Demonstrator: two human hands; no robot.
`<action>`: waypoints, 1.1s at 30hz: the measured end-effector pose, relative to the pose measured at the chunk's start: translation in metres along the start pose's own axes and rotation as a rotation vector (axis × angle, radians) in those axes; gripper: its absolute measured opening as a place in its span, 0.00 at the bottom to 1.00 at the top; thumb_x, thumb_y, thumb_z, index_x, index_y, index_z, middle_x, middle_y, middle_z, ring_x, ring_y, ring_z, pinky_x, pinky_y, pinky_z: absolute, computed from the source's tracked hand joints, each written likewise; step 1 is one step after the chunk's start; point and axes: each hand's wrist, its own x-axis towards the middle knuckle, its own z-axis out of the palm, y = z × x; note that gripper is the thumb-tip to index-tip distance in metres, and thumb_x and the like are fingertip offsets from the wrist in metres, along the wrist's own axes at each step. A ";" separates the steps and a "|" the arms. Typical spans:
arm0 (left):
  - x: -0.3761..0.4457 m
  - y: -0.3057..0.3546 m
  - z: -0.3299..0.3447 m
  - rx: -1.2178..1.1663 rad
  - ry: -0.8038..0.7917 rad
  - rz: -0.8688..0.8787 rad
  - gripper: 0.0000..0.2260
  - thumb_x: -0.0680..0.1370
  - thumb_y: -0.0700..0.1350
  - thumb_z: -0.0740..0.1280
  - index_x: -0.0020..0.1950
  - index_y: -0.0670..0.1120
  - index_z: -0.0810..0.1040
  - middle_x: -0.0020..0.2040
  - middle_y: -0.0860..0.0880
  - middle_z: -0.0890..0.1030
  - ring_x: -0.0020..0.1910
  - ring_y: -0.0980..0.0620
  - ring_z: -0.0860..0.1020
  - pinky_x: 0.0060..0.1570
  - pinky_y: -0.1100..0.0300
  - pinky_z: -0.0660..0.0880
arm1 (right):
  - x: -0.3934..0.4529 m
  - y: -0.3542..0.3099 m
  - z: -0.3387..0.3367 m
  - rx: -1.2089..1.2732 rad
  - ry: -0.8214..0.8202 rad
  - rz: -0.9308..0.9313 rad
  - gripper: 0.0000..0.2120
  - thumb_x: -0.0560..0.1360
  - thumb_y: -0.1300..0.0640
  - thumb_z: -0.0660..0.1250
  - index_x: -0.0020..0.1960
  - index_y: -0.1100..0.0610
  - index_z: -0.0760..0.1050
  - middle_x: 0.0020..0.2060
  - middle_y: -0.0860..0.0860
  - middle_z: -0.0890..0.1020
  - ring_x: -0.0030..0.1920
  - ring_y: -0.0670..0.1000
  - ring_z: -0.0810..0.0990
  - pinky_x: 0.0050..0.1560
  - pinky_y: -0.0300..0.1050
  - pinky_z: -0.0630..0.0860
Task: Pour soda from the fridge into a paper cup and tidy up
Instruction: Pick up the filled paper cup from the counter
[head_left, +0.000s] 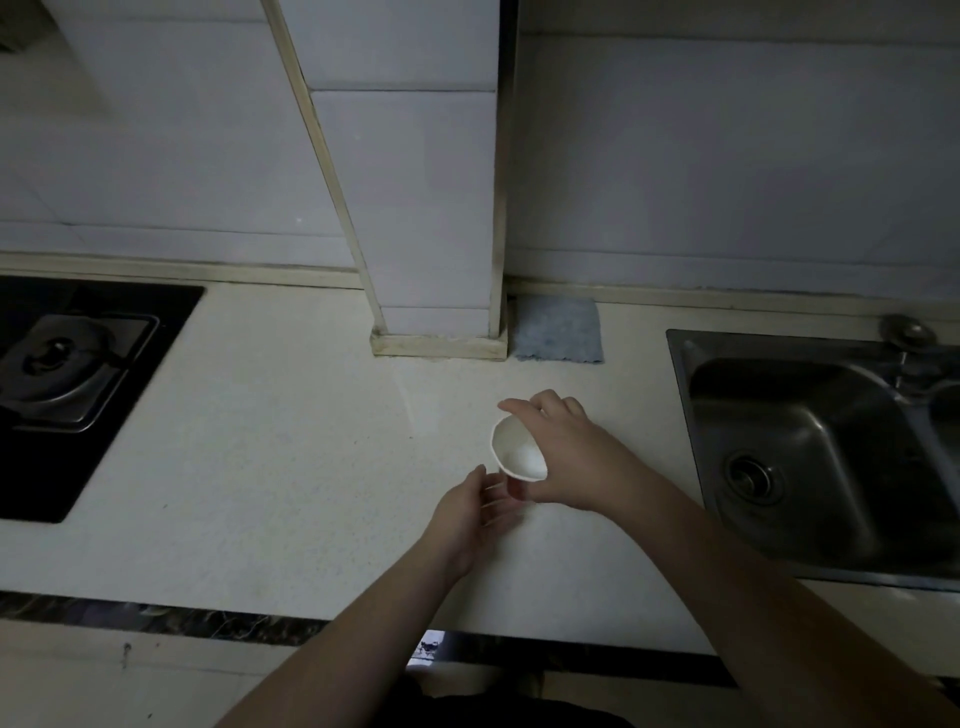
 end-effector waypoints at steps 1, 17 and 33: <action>0.000 0.000 0.000 0.007 -0.002 0.005 0.18 0.84 0.49 0.56 0.52 0.38 0.79 0.35 0.46 0.83 0.37 0.50 0.78 0.45 0.55 0.77 | -0.002 0.001 -0.001 0.019 0.005 0.000 0.42 0.67 0.45 0.73 0.74 0.44 0.55 0.64 0.48 0.65 0.62 0.51 0.65 0.54 0.49 0.74; -0.010 -0.001 0.010 -0.054 -0.040 0.022 0.10 0.80 0.43 0.65 0.53 0.38 0.81 0.42 0.43 0.83 0.42 0.49 0.81 0.58 0.51 0.77 | -0.027 0.001 0.000 0.444 0.148 -0.043 0.47 0.65 0.48 0.78 0.74 0.38 0.53 0.71 0.38 0.59 0.68 0.38 0.61 0.65 0.36 0.63; -0.030 0.025 0.010 0.032 -0.087 0.096 0.12 0.79 0.47 0.66 0.57 0.41 0.82 0.54 0.41 0.83 0.50 0.50 0.82 0.59 0.54 0.77 | -0.030 -0.006 -0.003 0.820 0.202 0.129 0.43 0.60 0.53 0.82 0.69 0.42 0.64 0.62 0.38 0.73 0.62 0.39 0.71 0.57 0.35 0.71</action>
